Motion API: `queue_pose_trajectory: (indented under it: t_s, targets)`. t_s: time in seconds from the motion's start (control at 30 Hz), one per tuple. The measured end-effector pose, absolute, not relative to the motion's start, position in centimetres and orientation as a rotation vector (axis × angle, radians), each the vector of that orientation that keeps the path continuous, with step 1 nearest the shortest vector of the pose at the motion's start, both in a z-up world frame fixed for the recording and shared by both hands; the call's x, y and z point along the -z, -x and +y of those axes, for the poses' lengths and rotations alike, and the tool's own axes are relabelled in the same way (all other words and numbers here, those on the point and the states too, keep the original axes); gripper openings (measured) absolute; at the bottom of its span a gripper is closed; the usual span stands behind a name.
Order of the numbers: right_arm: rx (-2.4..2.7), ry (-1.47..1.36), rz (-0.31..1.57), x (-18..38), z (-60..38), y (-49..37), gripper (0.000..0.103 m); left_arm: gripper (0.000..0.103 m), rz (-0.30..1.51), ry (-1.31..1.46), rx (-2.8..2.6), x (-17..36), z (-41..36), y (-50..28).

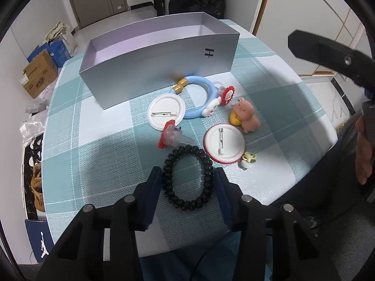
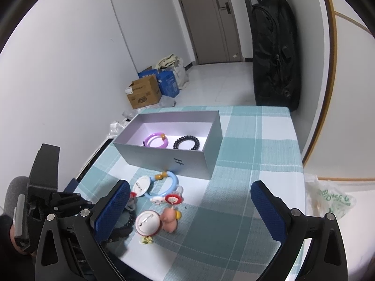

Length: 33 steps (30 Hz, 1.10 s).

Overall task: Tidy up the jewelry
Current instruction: 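Grasp the large black beaded bracelet with the left tool and lift it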

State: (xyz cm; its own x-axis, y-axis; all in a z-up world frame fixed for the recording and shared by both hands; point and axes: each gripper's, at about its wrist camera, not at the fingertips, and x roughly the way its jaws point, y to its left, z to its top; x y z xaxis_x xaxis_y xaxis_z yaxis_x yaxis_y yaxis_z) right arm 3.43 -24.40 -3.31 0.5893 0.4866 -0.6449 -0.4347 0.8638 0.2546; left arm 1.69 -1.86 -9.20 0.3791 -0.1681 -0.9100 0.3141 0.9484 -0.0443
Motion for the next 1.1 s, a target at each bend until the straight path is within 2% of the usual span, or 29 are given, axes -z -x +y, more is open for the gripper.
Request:
queue_pose_trajectory:
  t_s: [0.5, 0.7, 1.1]
  targets:
    - [-0.574, -0.052, 0.903, 5.7, -23.2, -3.5, 0.102, 0.037, 1.091, 0.04, 0.387, 6.1, 0.7, -0.9]
    - [-0.585, -0.042, 0.959, 6.9, -22.7, -3.8, 0.092, 0.037, 1.058, 0.135, 0.433, 4.9, 1.6, -1.3]
    - [-0.636, 0.01, 1.018, 8.5, -20.6, -4.0, 0.058, 0.037, 0.976, 0.243, 0.416, 2.9, 3.4, -2.1]
